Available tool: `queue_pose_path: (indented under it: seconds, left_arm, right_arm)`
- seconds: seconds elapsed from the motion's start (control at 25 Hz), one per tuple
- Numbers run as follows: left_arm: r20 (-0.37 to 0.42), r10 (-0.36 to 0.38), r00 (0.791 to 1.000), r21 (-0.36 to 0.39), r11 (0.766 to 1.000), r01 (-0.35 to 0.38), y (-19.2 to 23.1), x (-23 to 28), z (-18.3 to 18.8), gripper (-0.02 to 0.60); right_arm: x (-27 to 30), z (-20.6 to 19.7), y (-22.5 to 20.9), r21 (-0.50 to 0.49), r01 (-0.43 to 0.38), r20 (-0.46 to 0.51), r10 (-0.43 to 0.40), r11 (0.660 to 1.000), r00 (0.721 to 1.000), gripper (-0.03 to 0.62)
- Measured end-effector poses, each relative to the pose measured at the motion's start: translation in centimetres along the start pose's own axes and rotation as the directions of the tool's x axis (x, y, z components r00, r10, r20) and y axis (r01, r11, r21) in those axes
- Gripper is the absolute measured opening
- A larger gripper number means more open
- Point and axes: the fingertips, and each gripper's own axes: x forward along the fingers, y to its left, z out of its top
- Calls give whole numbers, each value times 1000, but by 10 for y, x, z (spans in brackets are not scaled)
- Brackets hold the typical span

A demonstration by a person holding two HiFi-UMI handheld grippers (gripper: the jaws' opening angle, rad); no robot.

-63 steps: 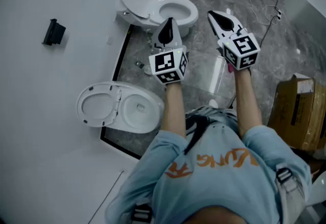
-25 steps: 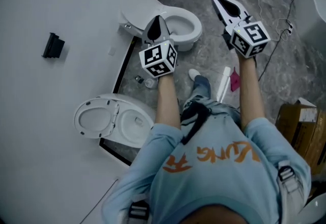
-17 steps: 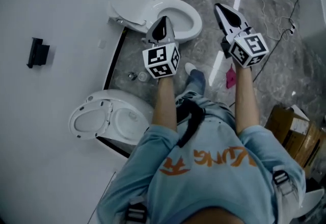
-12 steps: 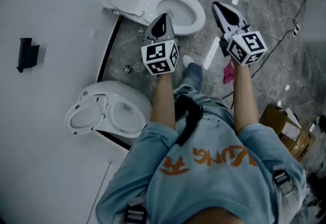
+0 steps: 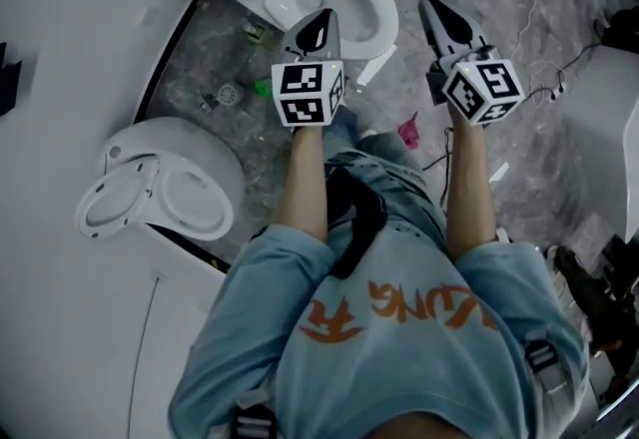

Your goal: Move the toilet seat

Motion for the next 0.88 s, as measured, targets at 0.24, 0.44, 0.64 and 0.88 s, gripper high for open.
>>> queue_pose_path:
  seconds: [0.24, 0.44, 0.64, 0.88]
  left_arm:
    - [-26, -33, 999, -66, 997, 31, 5, 24, -9, -6]
    - [-53, 104, 993, -111, 988, -110, 41, 44, -29, -5]
    - [-82, 242, 967, -217, 942, -254, 50, 82, -56, -5]
    - [-202, 272, 941, -307, 895, -325, 34, 122, -134, -5]
  right_arm:
    - [39, -5, -20, 0, -61, -55, 61, 998, 997, 0]
    - [92, -35, -21, -10, -209, -146, 206, 978, 968, 0]
    - [138, -57, -51, -47, -364, -274, 339, 930, 900, 0]
    - [160, -128, -78, -27, -511, -414, 456, 859, 788, 0]
